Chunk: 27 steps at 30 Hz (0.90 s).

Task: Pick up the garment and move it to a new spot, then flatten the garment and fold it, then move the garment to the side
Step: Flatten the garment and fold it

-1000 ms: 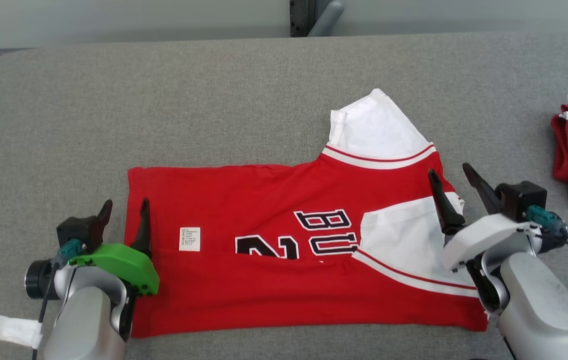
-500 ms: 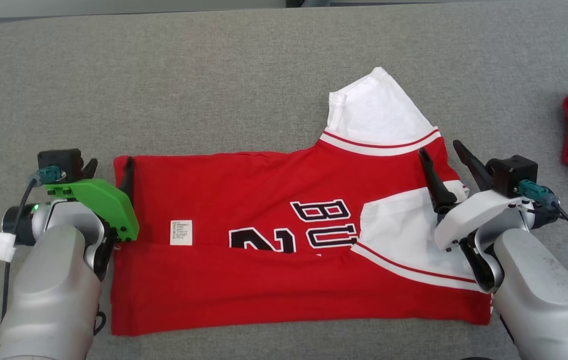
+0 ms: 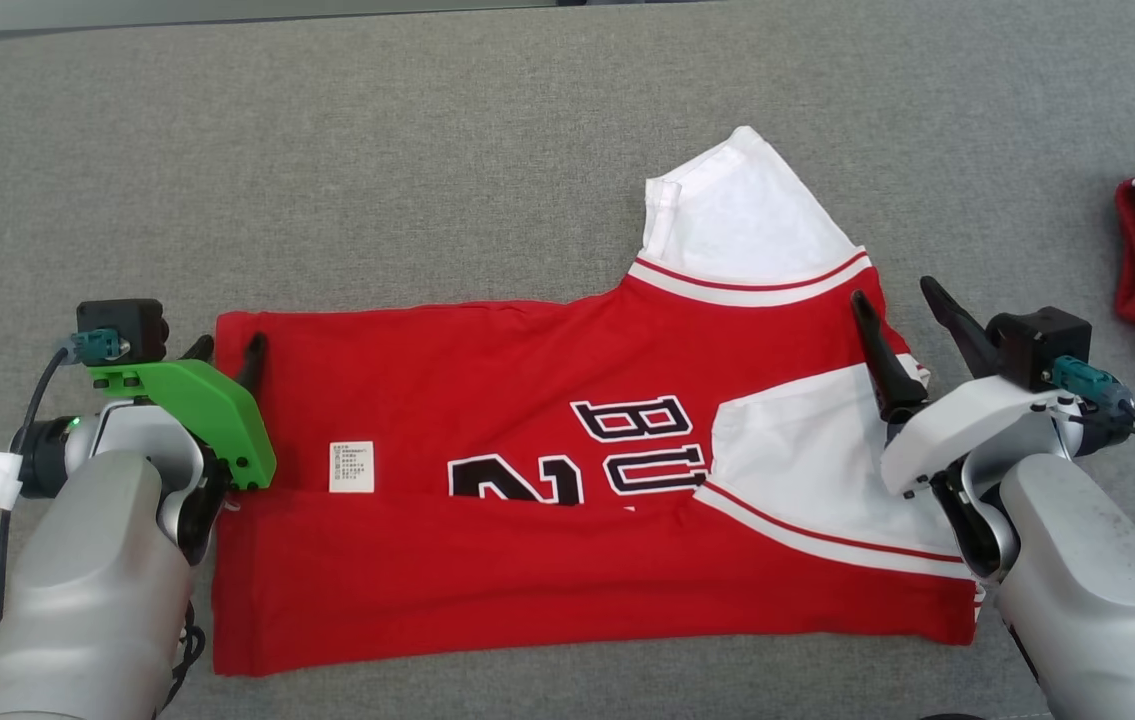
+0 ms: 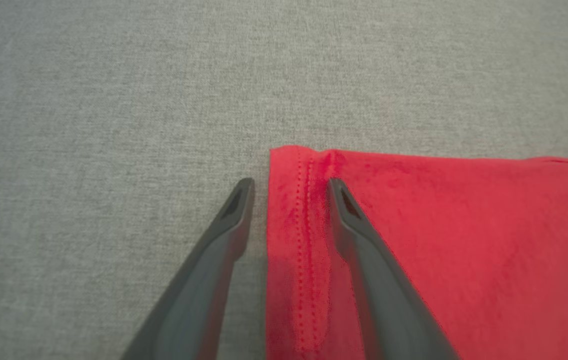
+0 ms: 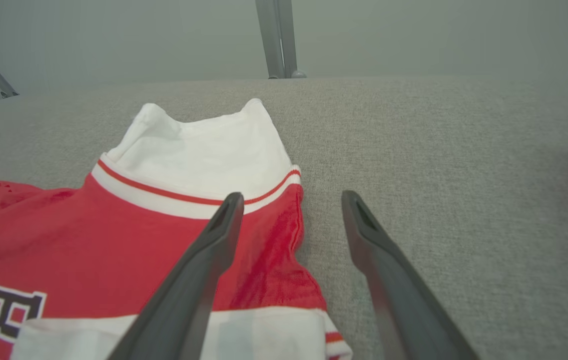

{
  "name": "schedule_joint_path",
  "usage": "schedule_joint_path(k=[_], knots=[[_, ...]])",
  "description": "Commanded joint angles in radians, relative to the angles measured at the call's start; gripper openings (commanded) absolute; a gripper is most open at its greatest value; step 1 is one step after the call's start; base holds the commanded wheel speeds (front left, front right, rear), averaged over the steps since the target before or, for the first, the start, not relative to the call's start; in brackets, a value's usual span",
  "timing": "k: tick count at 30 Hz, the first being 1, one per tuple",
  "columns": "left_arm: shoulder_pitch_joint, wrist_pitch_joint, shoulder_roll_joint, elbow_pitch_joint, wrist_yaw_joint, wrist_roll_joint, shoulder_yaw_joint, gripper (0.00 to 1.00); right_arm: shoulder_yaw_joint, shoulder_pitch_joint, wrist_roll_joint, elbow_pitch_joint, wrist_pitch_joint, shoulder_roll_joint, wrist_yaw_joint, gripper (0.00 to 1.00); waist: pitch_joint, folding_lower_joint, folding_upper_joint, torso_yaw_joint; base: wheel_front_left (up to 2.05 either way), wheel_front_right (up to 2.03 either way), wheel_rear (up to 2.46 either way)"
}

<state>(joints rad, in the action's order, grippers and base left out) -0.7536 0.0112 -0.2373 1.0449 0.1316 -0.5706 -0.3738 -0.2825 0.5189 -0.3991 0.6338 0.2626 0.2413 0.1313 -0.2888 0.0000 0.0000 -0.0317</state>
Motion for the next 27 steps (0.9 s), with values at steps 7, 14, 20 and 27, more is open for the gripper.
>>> schedule_joint_path(k=[7, 14, 20, 27], knots=[[-0.019, 0.035, -0.020, -0.026, -0.002, -0.065, -0.076, 0.00, -0.026, 0.067, -0.007, 0.004, 0.002, 0.031, -0.001, 1.00, -0.013, 0.0000, 0.0000, -0.017, 0.00, 0.00, 0.00], [-0.036, 0.088, -0.023, -0.029, -0.002, -0.096, -0.127, 0.00, -0.077, 0.185, -0.064, 0.036, -0.042, 0.072, -0.001, 1.00, -0.037, 0.0000, 0.0000, -0.035, 0.00, 0.00, 0.00], [-0.060, 0.133, 0.001, -0.035, -0.002, -0.110, -0.192, 0.00, -0.164, 0.342, -0.152, 0.091, -0.232, 0.121, -0.001, 1.00, -0.074, 0.0000, 0.0000, -0.081, 0.00, 0.00, 0.00], [-0.097, 0.157, 0.037, -0.036, -0.002, -0.151, -0.266, 0.00, -0.247, 0.496, -0.274, 0.170, -0.507, 0.147, -0.001, 1.00, -0.120, 0.0000, 0.0000, -0.133, 0.00, 0.00, 0.00]])
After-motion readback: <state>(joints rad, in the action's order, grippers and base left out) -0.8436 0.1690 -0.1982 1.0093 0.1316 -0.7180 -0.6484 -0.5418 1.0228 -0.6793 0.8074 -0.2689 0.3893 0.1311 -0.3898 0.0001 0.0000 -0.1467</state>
